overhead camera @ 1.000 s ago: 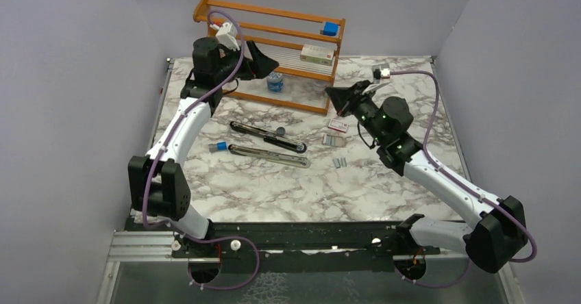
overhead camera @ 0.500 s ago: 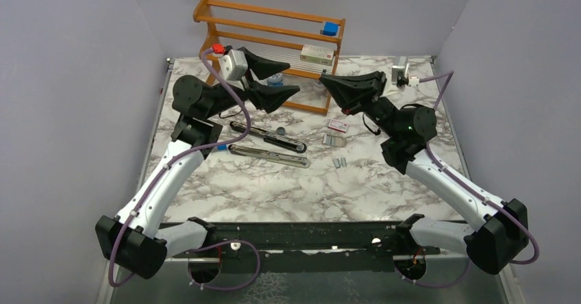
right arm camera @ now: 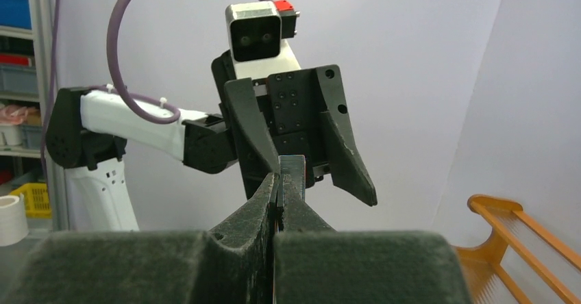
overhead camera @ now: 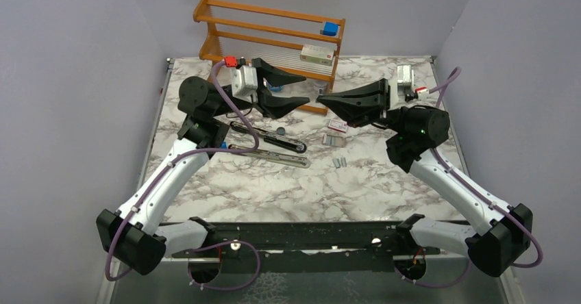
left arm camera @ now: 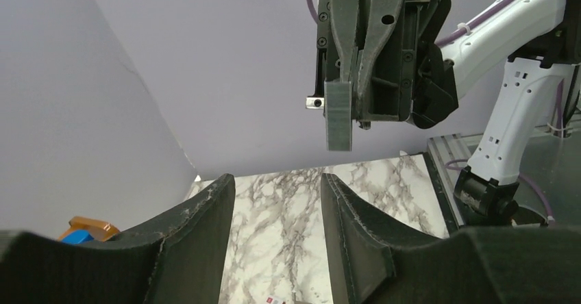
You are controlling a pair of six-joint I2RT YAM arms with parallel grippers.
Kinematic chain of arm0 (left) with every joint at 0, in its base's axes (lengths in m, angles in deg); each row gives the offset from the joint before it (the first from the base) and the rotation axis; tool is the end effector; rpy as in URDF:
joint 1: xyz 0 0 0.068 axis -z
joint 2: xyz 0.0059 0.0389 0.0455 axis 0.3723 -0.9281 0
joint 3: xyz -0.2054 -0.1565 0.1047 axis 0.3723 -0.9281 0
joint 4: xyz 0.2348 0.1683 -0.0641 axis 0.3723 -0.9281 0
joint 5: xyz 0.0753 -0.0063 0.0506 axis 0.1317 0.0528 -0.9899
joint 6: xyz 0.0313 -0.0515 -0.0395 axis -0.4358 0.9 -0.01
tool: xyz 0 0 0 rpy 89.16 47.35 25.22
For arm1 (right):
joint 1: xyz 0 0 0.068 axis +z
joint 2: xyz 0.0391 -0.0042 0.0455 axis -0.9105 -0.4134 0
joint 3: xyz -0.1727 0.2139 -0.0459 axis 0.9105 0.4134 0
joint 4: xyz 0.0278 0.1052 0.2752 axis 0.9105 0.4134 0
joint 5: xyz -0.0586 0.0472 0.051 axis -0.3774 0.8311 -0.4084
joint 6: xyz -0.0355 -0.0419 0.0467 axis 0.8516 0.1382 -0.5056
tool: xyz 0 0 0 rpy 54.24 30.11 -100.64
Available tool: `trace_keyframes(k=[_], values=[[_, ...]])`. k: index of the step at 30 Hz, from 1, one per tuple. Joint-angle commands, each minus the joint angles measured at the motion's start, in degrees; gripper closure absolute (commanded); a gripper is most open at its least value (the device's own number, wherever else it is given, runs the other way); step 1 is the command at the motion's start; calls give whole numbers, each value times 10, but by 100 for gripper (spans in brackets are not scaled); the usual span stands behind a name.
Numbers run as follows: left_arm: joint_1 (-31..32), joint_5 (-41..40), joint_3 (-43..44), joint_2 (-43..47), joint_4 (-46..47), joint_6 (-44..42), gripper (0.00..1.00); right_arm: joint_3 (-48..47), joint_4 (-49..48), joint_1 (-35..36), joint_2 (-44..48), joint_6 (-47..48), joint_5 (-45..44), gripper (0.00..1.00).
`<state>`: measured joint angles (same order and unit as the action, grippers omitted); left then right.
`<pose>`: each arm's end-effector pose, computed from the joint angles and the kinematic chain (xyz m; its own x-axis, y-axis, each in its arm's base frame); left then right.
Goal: Load the staples into the stapler
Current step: Pick up the staple from the center of the board.
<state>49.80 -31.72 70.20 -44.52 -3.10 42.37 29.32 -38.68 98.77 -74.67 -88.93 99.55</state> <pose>0.2336 -0.1786 0.4821 0.3255 -0.2631 -0.9082 0.9434 0.1545 0.2934 0.2037 0.1820 0.4617 0.2403 0.5271 -0.8151 -0.9703 0.1541 -0.1864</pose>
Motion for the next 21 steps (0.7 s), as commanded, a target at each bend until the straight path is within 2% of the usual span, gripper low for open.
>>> trace_keyframes(k=[1, 5, 10, 16, 21], values=[[19, 19, 26, -14, 16, -8, 50, -12, -6, -1, -5, 23, 45, 99], [33, 22, 28, -15, 16, -4, 55, -11, -1, -2, -6, 37, 40, 99], [45, 37, 20, -13, 16, -4, 55, -11, 6, -1, -1, 51, 33, 98], [47, 39, 8, -6, 16, -7, 45, -11, 23, -1, 7, 67, 29, 98], [49, 39, 9, -9, 16, -9, 44, -8, 33, -1, 9, 72, 29, 99]])
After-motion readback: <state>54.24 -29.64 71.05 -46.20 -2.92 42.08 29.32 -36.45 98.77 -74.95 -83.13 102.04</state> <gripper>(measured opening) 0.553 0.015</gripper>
